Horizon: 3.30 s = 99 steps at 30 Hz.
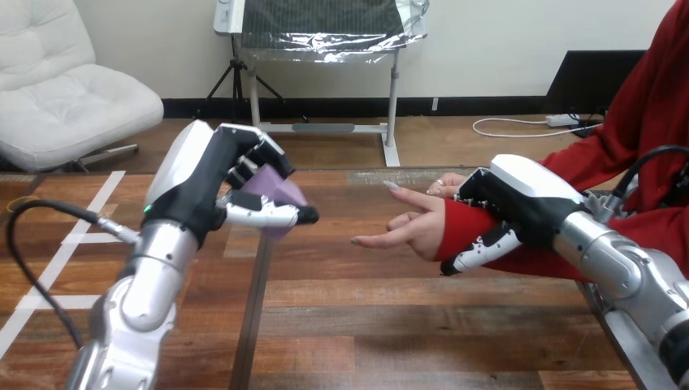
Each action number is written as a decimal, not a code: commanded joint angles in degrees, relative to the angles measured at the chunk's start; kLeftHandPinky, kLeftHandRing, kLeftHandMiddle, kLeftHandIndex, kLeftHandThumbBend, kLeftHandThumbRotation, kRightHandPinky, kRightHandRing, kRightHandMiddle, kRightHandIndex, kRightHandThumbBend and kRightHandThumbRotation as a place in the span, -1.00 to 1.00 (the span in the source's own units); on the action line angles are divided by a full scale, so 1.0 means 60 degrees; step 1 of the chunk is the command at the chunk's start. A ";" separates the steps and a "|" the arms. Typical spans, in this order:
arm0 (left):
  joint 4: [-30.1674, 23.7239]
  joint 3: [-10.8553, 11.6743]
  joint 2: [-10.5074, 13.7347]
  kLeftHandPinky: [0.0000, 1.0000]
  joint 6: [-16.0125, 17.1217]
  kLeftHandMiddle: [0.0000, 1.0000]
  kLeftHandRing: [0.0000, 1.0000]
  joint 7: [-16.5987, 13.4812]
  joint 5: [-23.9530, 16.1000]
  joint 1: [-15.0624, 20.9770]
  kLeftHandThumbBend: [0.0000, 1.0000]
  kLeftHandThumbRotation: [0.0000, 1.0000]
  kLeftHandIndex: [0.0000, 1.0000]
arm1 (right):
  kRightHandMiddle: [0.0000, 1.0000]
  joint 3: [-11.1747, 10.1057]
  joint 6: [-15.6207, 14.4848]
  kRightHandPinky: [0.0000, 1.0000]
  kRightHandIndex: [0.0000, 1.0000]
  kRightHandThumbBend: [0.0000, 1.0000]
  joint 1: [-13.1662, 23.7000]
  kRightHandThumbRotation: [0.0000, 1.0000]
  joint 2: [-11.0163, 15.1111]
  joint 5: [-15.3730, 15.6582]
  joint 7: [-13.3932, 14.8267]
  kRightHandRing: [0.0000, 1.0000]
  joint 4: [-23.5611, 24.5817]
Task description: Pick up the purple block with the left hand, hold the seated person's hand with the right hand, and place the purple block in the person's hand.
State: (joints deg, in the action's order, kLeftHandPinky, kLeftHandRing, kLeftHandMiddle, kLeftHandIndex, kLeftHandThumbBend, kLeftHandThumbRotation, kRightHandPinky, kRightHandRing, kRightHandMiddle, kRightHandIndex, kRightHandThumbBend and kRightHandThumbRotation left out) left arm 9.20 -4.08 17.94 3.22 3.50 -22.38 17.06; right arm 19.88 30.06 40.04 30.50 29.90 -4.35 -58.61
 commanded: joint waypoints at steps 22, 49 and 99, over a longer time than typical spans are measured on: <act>0.4278 -0.0184 -0.1641 -0.30 0.2573 -0.17 -0.27 -0.1717 0.0741 0.2510 0.43 -1.00 -0.16 | -0.41 -0.0220 0.0011 -0.56 -0.40 0.69 0.1145 -0.48 -0.0769 -0.0258 -0.0070 -0.50 0.0881; 0.6021 -0.0326 -0.2650 -0.41 0.2930 -0.19 -0.31 -0.1544 0.1374 0.3514 0.41 -1.00 -0.17 | -0.49 -0.0174 -0.0307 -0.66 -0.48 0.71 0.1053 -0.48 -0.1286 -0.0287 -0.0064 -0.59 0.1258; 0.6231 -0.0083 -0.3358 -0.11 0.2286 0.21 0.10 -0.0318 0.2880 0.3139 0.59 -0.54 0.22 | -0.47 -0.0145 -0.0159 -0.63 -0.45 0.79 0.0814 -0.48 -0.1080 -0.0276 0.0014 -0.57 0.1295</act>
State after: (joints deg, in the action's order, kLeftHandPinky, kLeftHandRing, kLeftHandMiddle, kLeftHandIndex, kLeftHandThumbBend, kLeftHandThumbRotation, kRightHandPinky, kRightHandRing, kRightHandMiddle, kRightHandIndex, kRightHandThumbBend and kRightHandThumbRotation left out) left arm 48.97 -3.57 1.03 17.39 -1.38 -6.44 33.91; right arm 19.86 26.81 41.10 26.47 29.36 -5.41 -54.76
